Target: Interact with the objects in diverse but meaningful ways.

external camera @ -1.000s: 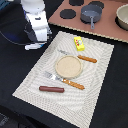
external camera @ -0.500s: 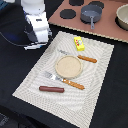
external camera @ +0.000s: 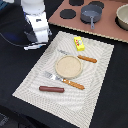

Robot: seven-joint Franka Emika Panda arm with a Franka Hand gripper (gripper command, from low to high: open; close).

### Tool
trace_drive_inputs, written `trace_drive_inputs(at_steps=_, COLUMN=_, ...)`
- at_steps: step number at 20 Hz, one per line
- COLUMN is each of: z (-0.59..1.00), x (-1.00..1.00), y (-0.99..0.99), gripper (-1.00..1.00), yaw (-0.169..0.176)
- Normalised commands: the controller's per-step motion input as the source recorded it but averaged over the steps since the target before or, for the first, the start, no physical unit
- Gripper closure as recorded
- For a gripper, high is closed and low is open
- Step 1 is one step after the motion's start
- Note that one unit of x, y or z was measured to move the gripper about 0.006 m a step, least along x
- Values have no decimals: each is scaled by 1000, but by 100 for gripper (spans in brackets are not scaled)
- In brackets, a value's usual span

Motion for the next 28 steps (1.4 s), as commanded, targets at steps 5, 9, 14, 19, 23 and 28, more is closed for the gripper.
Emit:
trace_drive_inputs(at_steps=5, z=568, x=-82, y=17, gripper=100, yaw=-17)
trace_drive_inputs(at_steps=9, z=297, x=14, y=261, gripper=100, yaw=-6)
trace_drive_inputs(at_steps=14, z=353, x=341, y=403, gripper=100, yaw=-29)
trace_drive_inputs(at_steps=19, z=559, x=687, y=423, gripper=100, yaw=-60)
trace_drive_inputs(at_steps=23, z=622, x=701, y=385, gripper=100, yaw=-70)
trace_drive_inputs(at_steps=28, z=631, x=663, y=338, gripper=100, yaw=-81)
